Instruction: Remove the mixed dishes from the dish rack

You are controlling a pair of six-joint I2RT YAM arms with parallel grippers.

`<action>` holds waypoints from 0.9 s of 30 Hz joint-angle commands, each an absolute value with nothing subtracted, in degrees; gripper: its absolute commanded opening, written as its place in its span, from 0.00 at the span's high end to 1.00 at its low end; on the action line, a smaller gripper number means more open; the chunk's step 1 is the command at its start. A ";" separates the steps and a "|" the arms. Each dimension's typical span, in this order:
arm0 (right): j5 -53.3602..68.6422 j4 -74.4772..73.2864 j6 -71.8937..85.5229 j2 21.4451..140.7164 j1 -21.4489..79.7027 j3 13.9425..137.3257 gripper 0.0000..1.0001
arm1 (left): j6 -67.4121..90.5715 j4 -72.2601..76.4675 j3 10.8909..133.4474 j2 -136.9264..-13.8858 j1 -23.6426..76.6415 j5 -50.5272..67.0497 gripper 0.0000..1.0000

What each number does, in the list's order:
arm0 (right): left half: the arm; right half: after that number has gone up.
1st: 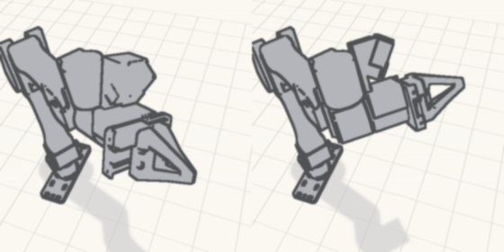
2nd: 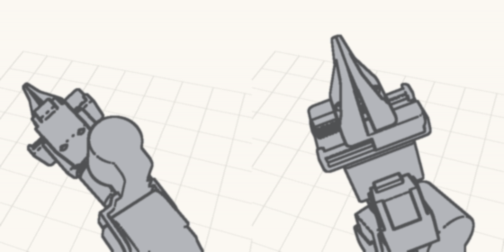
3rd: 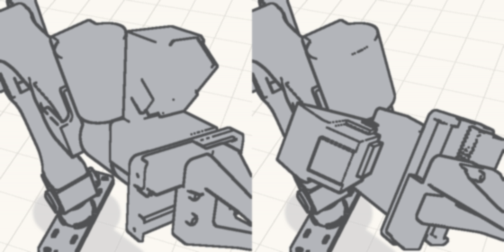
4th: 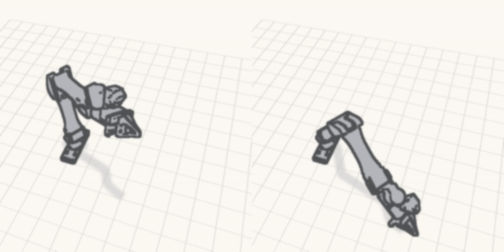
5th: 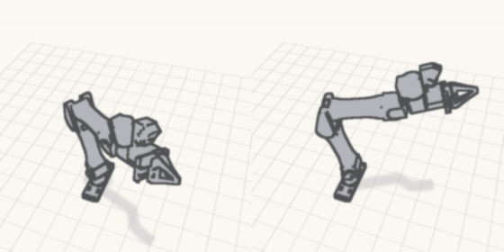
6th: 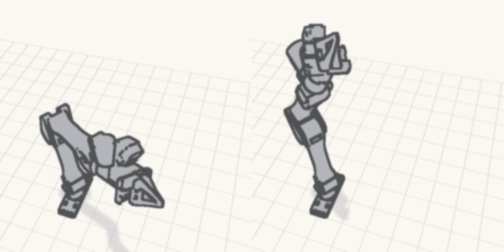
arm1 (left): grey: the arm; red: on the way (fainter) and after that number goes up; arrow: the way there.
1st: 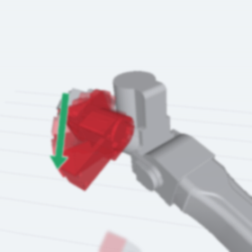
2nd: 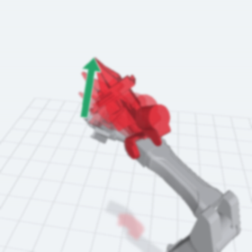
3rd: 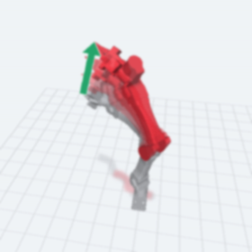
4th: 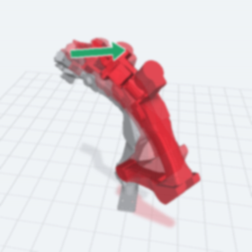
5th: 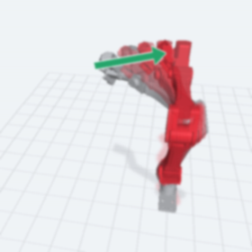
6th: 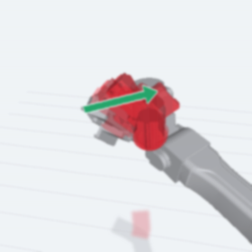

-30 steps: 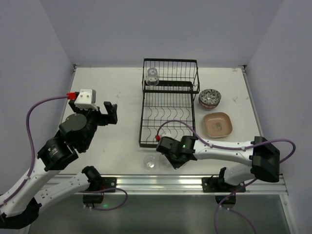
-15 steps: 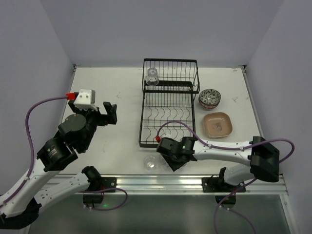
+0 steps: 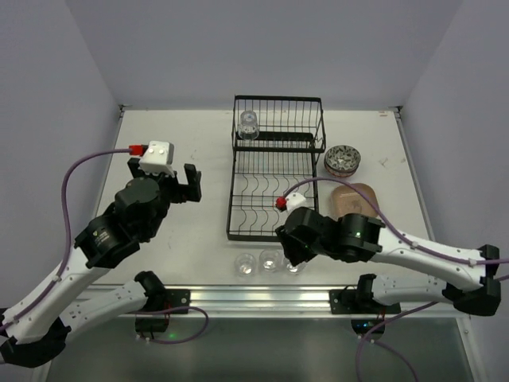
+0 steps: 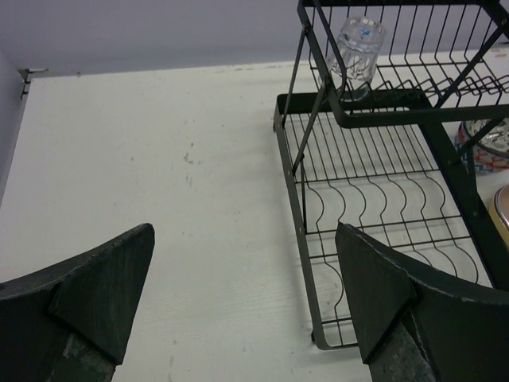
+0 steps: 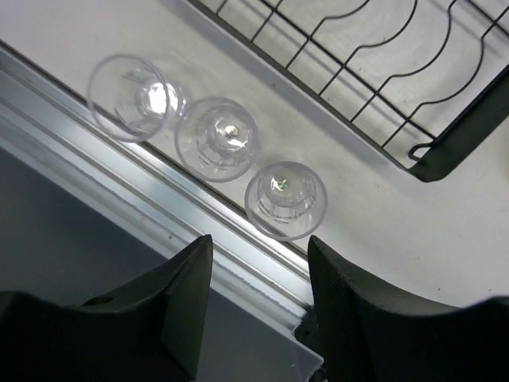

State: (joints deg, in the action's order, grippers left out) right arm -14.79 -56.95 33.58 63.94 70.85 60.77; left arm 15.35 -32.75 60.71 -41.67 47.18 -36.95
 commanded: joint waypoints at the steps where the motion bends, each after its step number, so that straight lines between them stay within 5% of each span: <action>1: -20.91 -59.59 32.62 58.81 69.53 66.70 0.46 | 13.80 -32.96 64.15 -44.91 47.29 -34.98 0.00; 9: -13.81 -49.40 15.92 59.67 51.79 81.89 0.42 | 13.01 -33.66 62.93 -45.09 47.29 -32.96 0.00; 17: -1.07 -44.56 4.50 78.03 37.54 104.75 0.36 | 9.84 -34.54 58.01 -40.52 47.29 -31.29 0.00; 27: 13.44 -43.24 -9.22 100.45 30.86 123.57 0.01 | 7.74 -27.43 47.12 -33.14 47.29 -33.93 0.00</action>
